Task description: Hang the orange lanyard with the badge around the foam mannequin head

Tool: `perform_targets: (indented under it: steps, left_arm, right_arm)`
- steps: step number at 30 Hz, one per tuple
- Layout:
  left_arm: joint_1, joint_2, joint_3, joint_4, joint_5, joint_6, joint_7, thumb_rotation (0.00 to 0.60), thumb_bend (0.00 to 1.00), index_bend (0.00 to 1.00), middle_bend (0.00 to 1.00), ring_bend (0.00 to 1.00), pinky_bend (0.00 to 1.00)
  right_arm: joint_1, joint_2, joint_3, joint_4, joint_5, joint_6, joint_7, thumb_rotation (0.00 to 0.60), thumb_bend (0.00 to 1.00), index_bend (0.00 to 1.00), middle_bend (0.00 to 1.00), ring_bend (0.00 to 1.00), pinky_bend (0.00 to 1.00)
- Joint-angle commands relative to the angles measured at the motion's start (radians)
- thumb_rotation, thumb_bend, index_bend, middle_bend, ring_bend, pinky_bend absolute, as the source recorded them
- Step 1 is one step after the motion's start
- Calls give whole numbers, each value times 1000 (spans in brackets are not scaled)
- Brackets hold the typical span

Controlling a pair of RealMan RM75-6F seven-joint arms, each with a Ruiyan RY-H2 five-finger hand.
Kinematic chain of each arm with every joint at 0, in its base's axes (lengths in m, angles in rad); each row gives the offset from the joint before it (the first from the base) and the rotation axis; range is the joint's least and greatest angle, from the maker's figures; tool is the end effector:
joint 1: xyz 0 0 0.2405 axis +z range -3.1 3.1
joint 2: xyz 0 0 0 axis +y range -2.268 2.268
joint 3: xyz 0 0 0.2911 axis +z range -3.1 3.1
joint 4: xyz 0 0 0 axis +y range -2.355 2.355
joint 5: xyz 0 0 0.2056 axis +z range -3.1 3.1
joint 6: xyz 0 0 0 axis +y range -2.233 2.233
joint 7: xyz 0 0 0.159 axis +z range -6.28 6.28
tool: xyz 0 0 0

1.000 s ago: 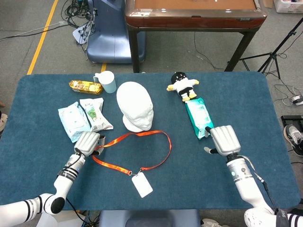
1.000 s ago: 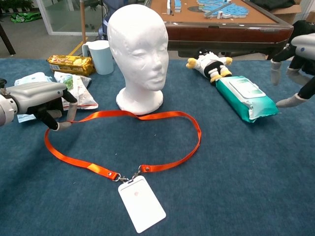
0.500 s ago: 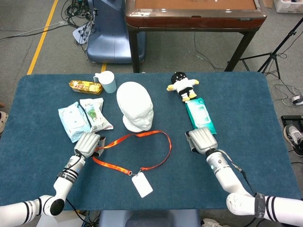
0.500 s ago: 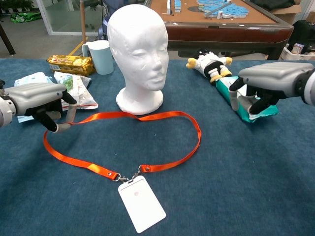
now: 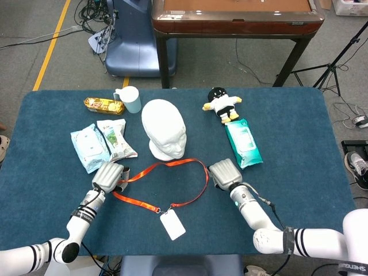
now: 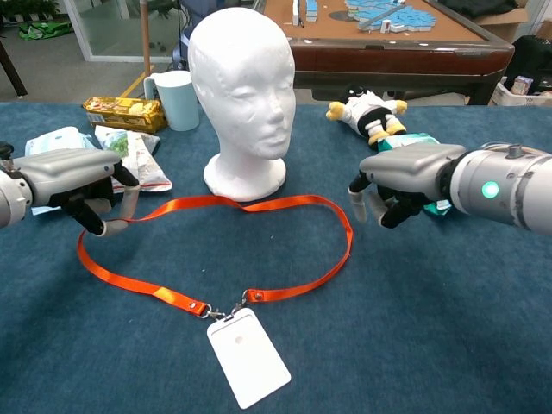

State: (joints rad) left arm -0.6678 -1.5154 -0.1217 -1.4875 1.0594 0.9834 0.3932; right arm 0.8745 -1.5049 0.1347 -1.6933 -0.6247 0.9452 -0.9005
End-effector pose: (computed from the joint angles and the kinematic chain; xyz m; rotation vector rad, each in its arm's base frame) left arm -0.2172 0.3616 -0.0092 -1.8245 -0.9832 -0.7844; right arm -0.1527 -0.3639 -0.0316 2.0253 -0.8591 0.5024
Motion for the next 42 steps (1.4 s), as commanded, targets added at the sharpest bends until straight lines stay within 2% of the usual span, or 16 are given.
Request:
perform_targets:
  steps: [1,10,23,27,32,37,42]
  left_arm:
    - [0,0,1,-3,4,1,-2,600,398,617,1000,1000,891]
    - [9,4,12,-19,26,12,-12,600,398,617,1000,1000,891]
    - [17,25,32,-78,83,15,-42,600,398,617,1000,1000,891]
    - [13,21,34,-86,97,16,-34,600,398,617,1000,1000,891]
    - [10,13,27,-77,86,18,-25,600,398,618,1000,1000,891]
    - [9,6,25,-60,73,13,-21,600,398,617,1000,1000,891]
    - [11,3,25,-52,72,13,-29,600,398,617,1000,1000,891]
  right_arm:
    - [19,-23,-11,20,12,2,-7,600,851,435,929,1000,1000]
    - [60,-58,-53,45,34,9,-22,600,848,435,930,1000,1000]
    - [-58,84,-199,-174,-180,134,70,600,847,435,930,1000,1000]
    - [-73,80,-176,-146,-213,157,109,600,823,435,930,1000,1000]
    - [-43,25,-131,-60,-159,114,105,600,710,435,930,1000,1000]
    - [-2,-51,-100,19,-84,75,70,600,702,400,928,1000,1000]
    - [19,-98,-78,60,-63,63,69,600,702,368,928,1000,1000]
